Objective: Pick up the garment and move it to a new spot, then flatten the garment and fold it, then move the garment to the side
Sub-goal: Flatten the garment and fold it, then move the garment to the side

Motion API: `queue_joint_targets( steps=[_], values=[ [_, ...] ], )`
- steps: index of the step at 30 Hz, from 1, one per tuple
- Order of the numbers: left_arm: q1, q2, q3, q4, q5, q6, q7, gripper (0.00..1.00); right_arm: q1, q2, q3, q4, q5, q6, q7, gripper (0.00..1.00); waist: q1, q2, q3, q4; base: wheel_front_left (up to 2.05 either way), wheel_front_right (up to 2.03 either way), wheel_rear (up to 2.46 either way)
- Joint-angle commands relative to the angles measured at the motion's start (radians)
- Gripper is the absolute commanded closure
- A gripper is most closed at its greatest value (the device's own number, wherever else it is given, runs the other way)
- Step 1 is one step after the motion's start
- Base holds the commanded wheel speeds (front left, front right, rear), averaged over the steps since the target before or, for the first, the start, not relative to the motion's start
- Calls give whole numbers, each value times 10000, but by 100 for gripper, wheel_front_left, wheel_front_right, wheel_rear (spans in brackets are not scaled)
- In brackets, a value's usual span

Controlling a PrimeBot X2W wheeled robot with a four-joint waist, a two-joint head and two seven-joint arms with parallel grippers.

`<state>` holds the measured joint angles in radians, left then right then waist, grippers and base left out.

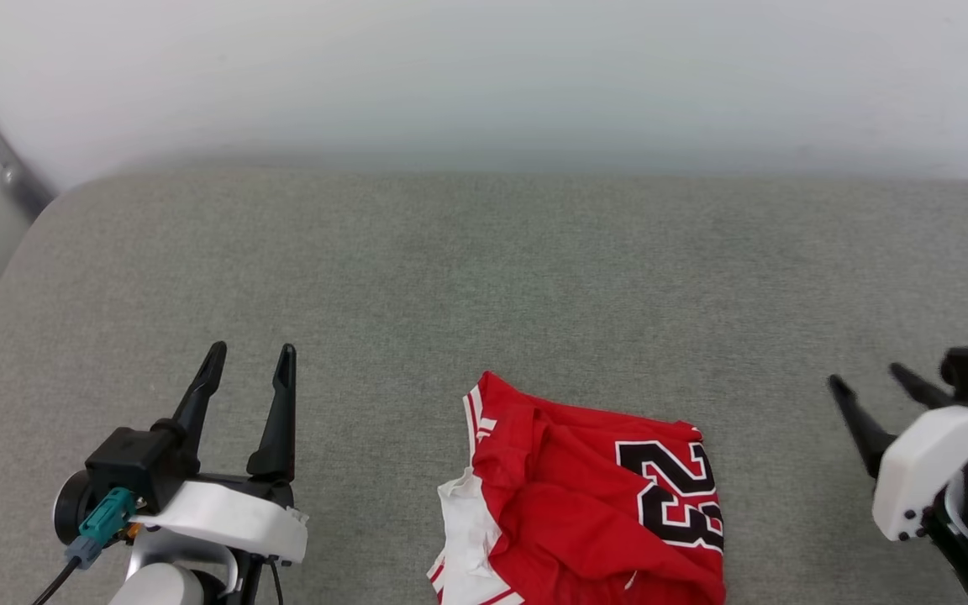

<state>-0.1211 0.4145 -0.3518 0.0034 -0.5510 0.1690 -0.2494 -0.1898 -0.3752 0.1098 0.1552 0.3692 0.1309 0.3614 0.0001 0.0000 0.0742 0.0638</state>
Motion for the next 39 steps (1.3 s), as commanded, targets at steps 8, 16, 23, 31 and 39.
queue_joint_targets(
  steps=[8,16,23,31,39],
  values=[
    [622,104,263,77,-174,425,9,0,1661,1690,-2261,-1935,-2116,-5,-1964,0,-1,0,-602,-253,0,0,0],
    [1351,150,239,82,-77,750,55,0,3063,2688,-2123,-3193,-2331,-5,-3297,0,-1,0,-1098,-341,0,0,0],
    [1565,147,83,262,-94,694,47,0,3802,2968,-2088,-3569,-2313,-5,-3422,0,-1,0,-1195,-417,0,0,0],
    [1483,197,39,411,-122,622,31,0,3793,3056,-1974,-3684,-2328,-5,-3284,0,-1,0,-1182,-443,0,0,0],
    [1348,151,80,508,-125,639,-8,0,3869,3134,-2087,-3775,-2183,-5,-2986,0,-1,0,-1169,-431,0,0,0]
  ],
)
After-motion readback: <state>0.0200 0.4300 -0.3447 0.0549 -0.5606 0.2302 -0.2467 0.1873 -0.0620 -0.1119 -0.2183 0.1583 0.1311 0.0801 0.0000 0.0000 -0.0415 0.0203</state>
